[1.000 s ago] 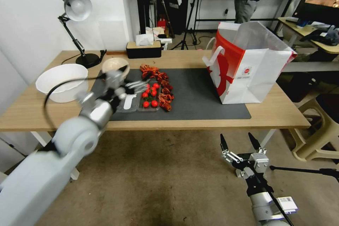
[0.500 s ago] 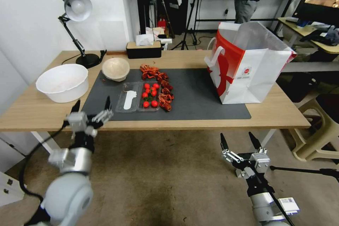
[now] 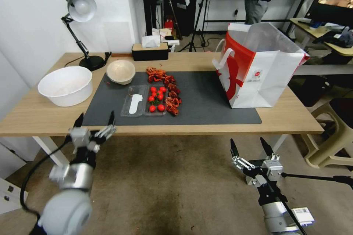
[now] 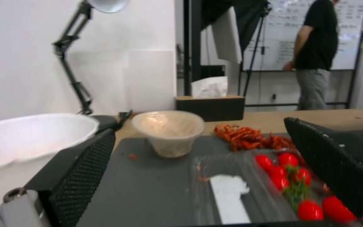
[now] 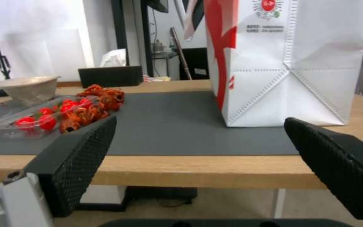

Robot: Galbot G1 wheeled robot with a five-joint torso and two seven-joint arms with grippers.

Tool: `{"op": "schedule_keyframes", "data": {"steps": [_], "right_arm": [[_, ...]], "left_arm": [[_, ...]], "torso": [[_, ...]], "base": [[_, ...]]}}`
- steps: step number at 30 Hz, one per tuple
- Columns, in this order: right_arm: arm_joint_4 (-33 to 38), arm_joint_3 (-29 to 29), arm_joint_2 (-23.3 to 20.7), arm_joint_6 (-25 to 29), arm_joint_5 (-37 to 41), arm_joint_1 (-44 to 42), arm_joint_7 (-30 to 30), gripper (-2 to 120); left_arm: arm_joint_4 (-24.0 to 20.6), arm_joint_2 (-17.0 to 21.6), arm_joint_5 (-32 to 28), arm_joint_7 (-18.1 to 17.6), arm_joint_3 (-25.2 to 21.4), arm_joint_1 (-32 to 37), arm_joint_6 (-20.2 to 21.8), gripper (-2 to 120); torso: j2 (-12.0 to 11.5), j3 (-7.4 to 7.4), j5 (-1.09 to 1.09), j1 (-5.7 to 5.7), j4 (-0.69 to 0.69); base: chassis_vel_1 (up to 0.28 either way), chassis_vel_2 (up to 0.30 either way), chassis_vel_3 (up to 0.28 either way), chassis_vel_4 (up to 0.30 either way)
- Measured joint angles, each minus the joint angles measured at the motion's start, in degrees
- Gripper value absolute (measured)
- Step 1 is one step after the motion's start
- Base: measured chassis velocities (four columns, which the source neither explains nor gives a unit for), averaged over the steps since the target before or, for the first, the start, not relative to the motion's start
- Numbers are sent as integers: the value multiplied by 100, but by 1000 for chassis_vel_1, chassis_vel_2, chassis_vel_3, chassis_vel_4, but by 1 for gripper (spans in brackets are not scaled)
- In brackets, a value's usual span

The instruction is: Pick up the trash from the table and place it into the takeout bag.

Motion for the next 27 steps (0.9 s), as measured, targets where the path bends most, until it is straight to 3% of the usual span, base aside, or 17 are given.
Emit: {"op": "schedule_keyframes", "data": {"steps": [1, 4, 5, 8, 9, 10, 11, 12, 15, 16, 19, 20, 23, 27], "right_arm": [[0, 0, 0, 0, 0, 0, 0, 100], [1, -62, -15, -4, -26, -3, 0, 100], [1, -62, -15, -4, -26, -3, 0, 100], [81, -64, 32, 2, -88, -62, -1, 100], [81, -64, 32, 2, -88, -62, -1, 100], [109, -55, 60, 3, -116, -87, -1, 100], [122, -48, 81, 7, -138, -108, -1, 100], [122, -48, 81, 7, -138, -108, -1, 100], [138, -14, 144, 32, -210, -175, -3, 100], [138, -14, 144, 32, -210, -175, -3, 100], [156, 8, 189, 47, -248, -214, -4, 100], [156, 8, 189, 47, -248, -214, -4, 100], [181, 46, 238, 65, -288, -261, -5, 100], [194, 70, 273, 84, -325, -293, -10, 100]], "left_arm": [[0, 0, 0, 0, 0, 0, 0, 100], [127, 464, -849, -158, 173, -764, 828, 100], [127, 464, -849, -158, 173, -764, 828, 100], [234, 875, -2512, -582, 404, -1834, 1774, 100], [234, 875, -2512, -582, 404, -1834, 1774, 100], [291, 947, -3677, -982, 515, -2441, 2196, 100], [349, 944, -4319, -1314, 603, -2763, 2383, 100], [349, 944, -4319, -1314, 603, -2763, 2383, 100], [788, 773, -6033, -2264, 910, -3698, 2670, 100], [788, 773, -6033, -2264, 910, -3698, 2670, 100], [1229, 564, -6902, -2843, 1111, -4264, 2723, 100], [1229, 564, -6902, -2843, 1111, -4264, 2723, 100], [1764, 252, -7420, -3570, 1365, -4843, 2789, 100], [2312, 24, -7549, -3859, 1560, -5223, 2788, 100]], "torso": [[0, 0, 0, 0, 0], [-1, 0, 1, 1, 4], [-1, 0, 1, 1, 4], [0, 0, 0, 1, 4], [0, 0, 0, 1, 4], [-1, 0, 3, 1, 4], [-1, 1, 3, 1, 3], [-1, 1, 3, 1, 3], [0, 1, 1, 1, 5], [0, 1, 1, 1, 5], [0, 1, 1, 1, 3], [0, 1, 1, 1, 3], [-1, 0, 1, 0, 4], [-1, 0, 2, 0, 4]], "base": [[0, 0, 0, 0], [0, 0, 0, 0], [0, 0, 0, 0], [0, 0, 0, 0], [0, 0, 0, 0], [0, 0, 0, 0], [0, 0, 0, 0], [0, 0, 0, 0], [0, 0, 0, 0], [0, 0, 0, 0], [0, 0, 0, 0], [0, 0, 0, 0], [0, 0, 0, 0], [0, 0, 0, 0]]}}
